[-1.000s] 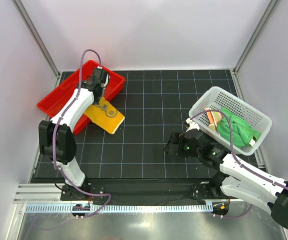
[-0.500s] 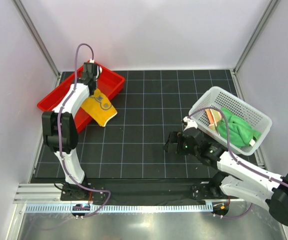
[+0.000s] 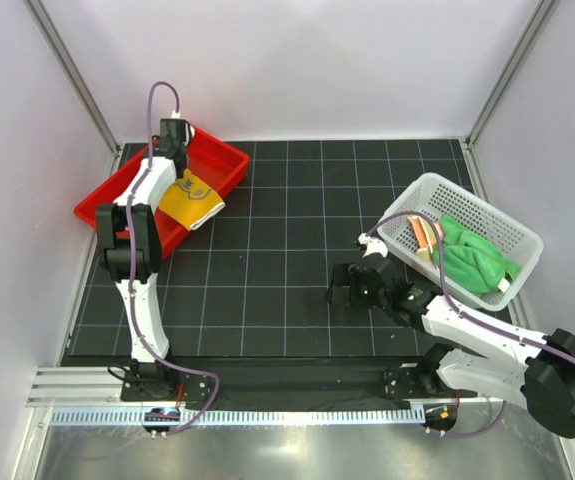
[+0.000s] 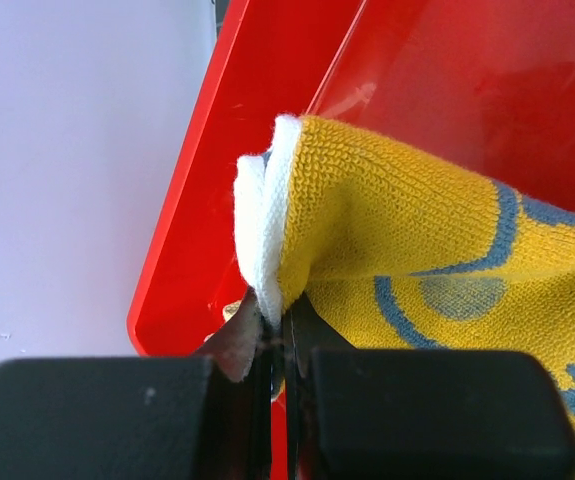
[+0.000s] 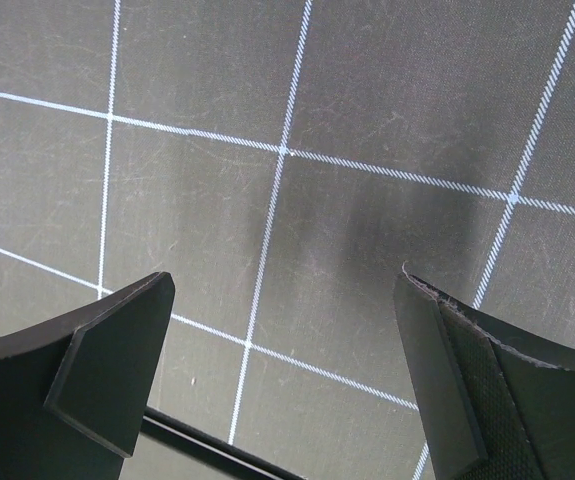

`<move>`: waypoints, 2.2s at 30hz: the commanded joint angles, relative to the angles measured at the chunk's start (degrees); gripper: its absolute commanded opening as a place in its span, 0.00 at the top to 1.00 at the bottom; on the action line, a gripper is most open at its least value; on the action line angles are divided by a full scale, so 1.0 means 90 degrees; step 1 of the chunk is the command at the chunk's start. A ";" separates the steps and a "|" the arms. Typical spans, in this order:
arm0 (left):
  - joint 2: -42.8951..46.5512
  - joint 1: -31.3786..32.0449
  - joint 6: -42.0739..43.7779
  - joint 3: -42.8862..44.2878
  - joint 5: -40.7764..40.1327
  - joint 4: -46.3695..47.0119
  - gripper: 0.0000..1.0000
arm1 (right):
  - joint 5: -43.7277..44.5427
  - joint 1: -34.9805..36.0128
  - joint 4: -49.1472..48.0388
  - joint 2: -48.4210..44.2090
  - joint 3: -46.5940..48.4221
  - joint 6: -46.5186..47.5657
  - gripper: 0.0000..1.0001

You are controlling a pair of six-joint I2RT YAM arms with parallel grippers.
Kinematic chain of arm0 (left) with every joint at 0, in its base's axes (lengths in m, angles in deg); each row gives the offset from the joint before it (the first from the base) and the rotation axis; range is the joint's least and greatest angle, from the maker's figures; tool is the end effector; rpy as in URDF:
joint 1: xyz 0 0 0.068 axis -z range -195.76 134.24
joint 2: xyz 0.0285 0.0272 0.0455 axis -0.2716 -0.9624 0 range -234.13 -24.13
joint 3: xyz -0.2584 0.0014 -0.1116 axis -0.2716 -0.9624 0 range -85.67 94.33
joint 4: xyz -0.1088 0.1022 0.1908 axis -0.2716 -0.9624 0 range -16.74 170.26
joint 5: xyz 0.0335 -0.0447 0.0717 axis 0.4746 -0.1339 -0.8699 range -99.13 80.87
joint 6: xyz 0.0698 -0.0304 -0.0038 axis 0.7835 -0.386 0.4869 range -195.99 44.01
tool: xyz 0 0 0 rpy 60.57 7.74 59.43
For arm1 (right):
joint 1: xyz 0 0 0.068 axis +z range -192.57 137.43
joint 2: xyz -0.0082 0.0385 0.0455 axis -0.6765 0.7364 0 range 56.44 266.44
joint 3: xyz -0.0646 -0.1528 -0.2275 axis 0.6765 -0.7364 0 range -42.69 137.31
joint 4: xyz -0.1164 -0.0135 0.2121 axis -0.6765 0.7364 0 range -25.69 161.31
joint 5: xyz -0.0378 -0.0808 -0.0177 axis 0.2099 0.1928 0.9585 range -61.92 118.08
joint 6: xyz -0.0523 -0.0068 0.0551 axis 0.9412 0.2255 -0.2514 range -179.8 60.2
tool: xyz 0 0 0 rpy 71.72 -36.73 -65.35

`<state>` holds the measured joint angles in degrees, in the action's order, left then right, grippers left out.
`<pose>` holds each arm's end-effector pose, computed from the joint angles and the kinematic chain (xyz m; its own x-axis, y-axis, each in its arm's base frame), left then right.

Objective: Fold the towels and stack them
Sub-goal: Neatly place the folded towel into the bin, then grab crumpled towel

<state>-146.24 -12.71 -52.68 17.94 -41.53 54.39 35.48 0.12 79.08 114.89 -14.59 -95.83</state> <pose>0.4899 0.0085 0.2405 -0.7748 0.3759 -0.5083 -0.0338 0.7783 0.6270 0.1517 0.1285 0.1866 -0.7774 0.0764 -0.6244 -0.1835 0.9219 0.3412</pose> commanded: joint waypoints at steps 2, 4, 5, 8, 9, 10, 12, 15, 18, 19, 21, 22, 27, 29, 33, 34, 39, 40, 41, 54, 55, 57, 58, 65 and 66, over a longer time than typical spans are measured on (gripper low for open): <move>-0.0153 -0.0104 0.0164 0.0304 -0.0267 0.0540 1.00 | 0.0193 0.0031 -0.0361 0.0145 0.0354 0.0175 0.01; -0.0261 -0.0182 0.0145 0.0294 -0.0247 0.0579 1.00 | 0.0193 0.0031 -0.0351 0.0185 0.0403 0.0185 0.00; -0.0290 -0.0202 0.0154 0.0275 -0.0238 0.0608 1.00 | 0.0203 0.0031 -0.0342 0.0194 0.0413 0.0195 0.00; -0.0426 -0.0309 0.0164 0.0226 -0.0091 0.0716 1.00 | 0.0223 0.0031 -0.0313 0.0194 0.0452 0.0185 0.00; -0.0475 -0.0309 0.0164 0.0245 -0.0062 0.0745 1.00 | 0.0213 0.0031 -0.0312 0.0204 0.0472 0.0195 0.00; -0.0515 -0.0309 0.0183 0.0274 -0.0042 0.0745 1.00 | 0.0203 0.0031 -0.0312 0.0214 0.0482 0.0195 0.00; -0.0661 -0.0309 0.0271 0.0323 -0.0081 0.0774 1.00 | 0.0194 0.0031 -0.0312 0.0253 0.0569 0.0214 0.00; -0.0807 -0.0309 0.0291 0.0450 -0.0121 0.0833 1.00 | 0.0194 0.0031 -0.0264 0.0399 0.0745 0.0283 0.00; -0.1002 -0.0573 0.0271 0.0567 -0.0101 0.0853 1.00 | 0.0213 0.0031 -0.0263 0.0497 0.0843 0.0312 0.00; -0.1032 -0.0583 0.0271 0.0597 -0.0130 0.0872 0.99 | 0.0213 0.0031 -0.0264 0.0516 0.0853 0.0312 0.00; -0.1081 -0.0583 0.0291 0.0665 -0.0169 0.0921 0.87 | 0.0252 0.0031 -0.0264 0.0585 0.0882 0.0332 0.00; -0.1101 -0.0564 0.0291 0.0752 -0.0198 0.0911 0.65 | 0.0252 0.0031 -0.0273 0.0595 0.0882 0.0332 0.00; -0.0857 -0.0398 0.0213 0.1094 -0.0442 0.0873 0.33 | 0.0262 0.0031 -0.0283 0.0702 0.0979 0.0302 0.00; -0.0721 -0.0127 0.0155 0.1357 -0.0695 0.0843 0.27 | 0.0233 0.0022 -0.0167 0.0663 0.1096 0.0293 0.00; -0.0301 0.0402 -0.0508 0.1817 -0.0903 -0.0177 0.19 | 0.0184 0.0031 0.0126 0.0469 0.1331 0.0205 0.00; -0.0145 0.0519 -0.0761 0.1876 -0.0795 -0.0472 0.15 | 0.0222 0.0031 0.0233 0.0410 0.1409 0.0156 0.00; 0.1494 0.0999 -0.3309 0.1400 0.2129 -0.1920 0.02 | 0.1529 -0.0105 0.1384 0.0564 0.2803 0.0116 0.00; 0.1796 0.0999 -0.3709 0.1030 0.3402 -0.1950 0.00 | 0.1705 -0.0202 0.1899 0.0730 0.3096 0.0146 0.00; 0.2186 0.0999 -0.3955 0.0640 0.4024 -0.1612 0.00 | 0.1872 -0.0513 0.2156 0.0838 0.3679 0.0243 0.00; 0.5247 0.2942 -0.5031 -0.4011 0.5046 -0.0379 0.00 | 0.0721 -0.4615 0.3106 0.1766 0.4574 0.0810 0.00; 0.5237 0.3020 -0.5031 -0.4129 0.5046 -0.0349 0.00 | 0.0605 -0.5004 0.3019 0.1834 0.4438 0.0810 0.00; 0.5198 0.3138 -0.4993 -0.4188 0.5231 -0.0290 0.00 | 0.0380 -0.5387 0.2814 0.2077 0.4310 0.0810 0.00; 0.5188 0.3157 -0.5002 -0.4188 0.5299 -0.0280 0.00 | 0.0195 -0.5679 0.2706 0.2185 0.4300 0.0810 0.01; 0.5413 0.3304 -0.5041 -0.4569 0.5251 -0.0056 0.00 | 0.0213 -0.6013 0.2392 0.3201 0.4670 0.0772 0.06; 0.5413 0.3304 -0.5032 -0.4589 0.5231 -0.0056 0.00 | 0.0271 -0.6062 0.2567 0.3376 0.4777 0.0674 0.06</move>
<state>-99.25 16.77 -97.25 -22.50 5.09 50.92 38.15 -53.53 103.23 143.18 24.62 -89.19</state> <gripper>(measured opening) 0.995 0.943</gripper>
